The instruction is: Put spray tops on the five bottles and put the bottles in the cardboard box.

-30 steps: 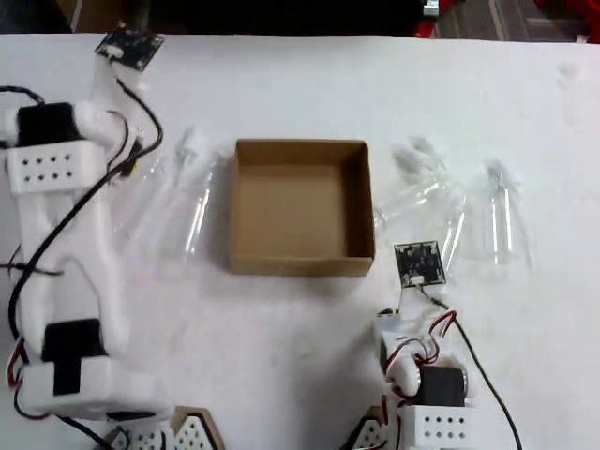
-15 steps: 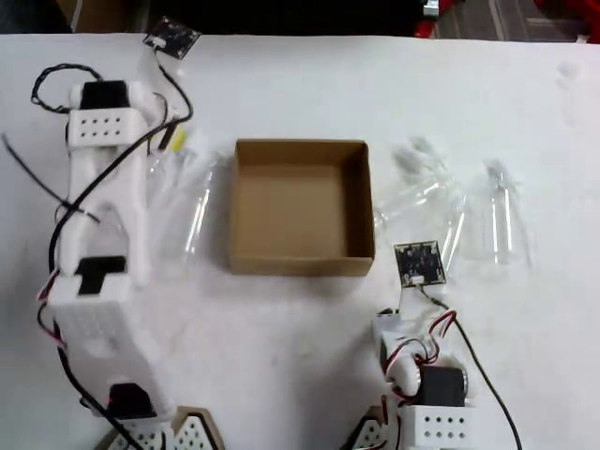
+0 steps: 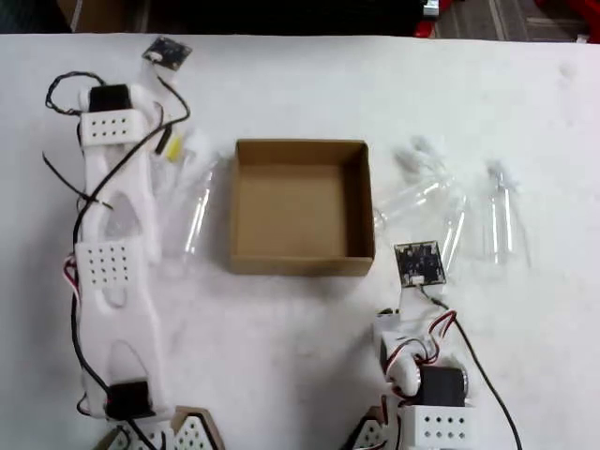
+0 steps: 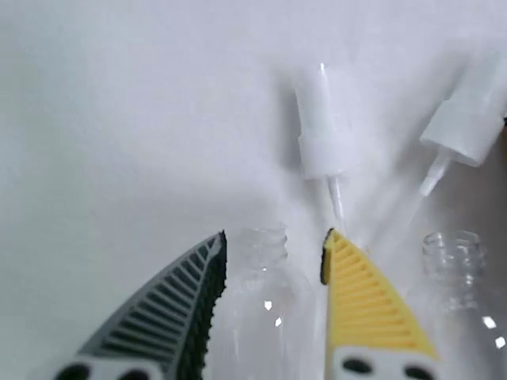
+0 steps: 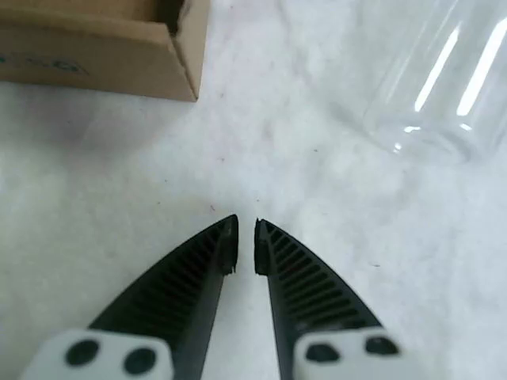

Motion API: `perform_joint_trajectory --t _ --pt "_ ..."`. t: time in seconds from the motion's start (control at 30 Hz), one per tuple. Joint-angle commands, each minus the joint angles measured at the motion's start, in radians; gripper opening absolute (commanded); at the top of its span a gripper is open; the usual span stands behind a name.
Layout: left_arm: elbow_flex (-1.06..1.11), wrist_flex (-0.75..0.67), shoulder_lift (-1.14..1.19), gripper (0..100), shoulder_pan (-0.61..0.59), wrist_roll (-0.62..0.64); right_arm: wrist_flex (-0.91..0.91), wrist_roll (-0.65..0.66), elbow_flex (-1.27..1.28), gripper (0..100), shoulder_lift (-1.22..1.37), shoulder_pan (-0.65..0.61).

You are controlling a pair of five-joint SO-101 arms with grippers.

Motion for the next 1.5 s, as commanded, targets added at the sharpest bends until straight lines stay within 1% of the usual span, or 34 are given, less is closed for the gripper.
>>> perform_joint_trajectory --t 0.0,0.17,0.33,0.53,0.77,0.83,0.93,0.97,1.07,1.13,1.23,1.33,1.4,1.47 --pt "-0.161 0.040 0.061 19 -0.016 -0.020 0.007 -0.003 0.008 2.4 -0.005 0.005" --pt "-0.235 0.041 0.140 19 -0.027 -0.025 0.007 -0.003 0.008 2.4 -0.005 0.005" --pt "-0.238 0.077 0.143 19 -0.022 -0.026 0.007 -0.003 0.008 2.4 -0.005 0.005" --pt "-0.238 0.072 0.151 16 -0.019 -0.029 0.007 -0.003 0.008 2.4 -0.005 0.005" --pt "-0.238 0.072 0.150 16 -0.019 -0.061 0.007 -0.003 0.008 2.4 -0.005 0.005" --pt "-0.238 0.075 0.147 13 -0.019 -0.061 0.007 -0.003 0.008 2.4 -0.005 0.005" --pt "-0.238 0.077 0.143 3 -0.015 -0.061 0.007 -0.003 0.008 2.4 -0.005 0.005" --pt "-0.238 0.075 0.143 2 -0.012 -0.061 0.007 -0.003 0.008 2.4 -0.005 0.005" --pt "-0.238 0.078 0.143 6 -0.008 -0.061 0.007 -0.003 0.008 2.4 -0.005 0.005" --pt "-0.238 0.081 0.142 6 -0.007 -0.061 0.007 -0.003 0.008 2.4 -0.005 0.005" --pt "-0.276 0.120 0.128 4 -0.004 -0.061 0.007 -0.003 0.008 2.4 -0.005 0.005" --pt "-0.370 0.209 0.097 2 0.013 -0.057 0.007 -0.003 0.008 2.4 -0.005 0.007" --pt "-0.423 0.221 0.068 2 0.025 -0.054 0.007 -0.003 0.008 2.4 -0.005 0.005" --pt "-0.425 0.221 0.030 2 0.028 -0.052 0.007 -0.003 0.008 2.4 -0.005 0.005"
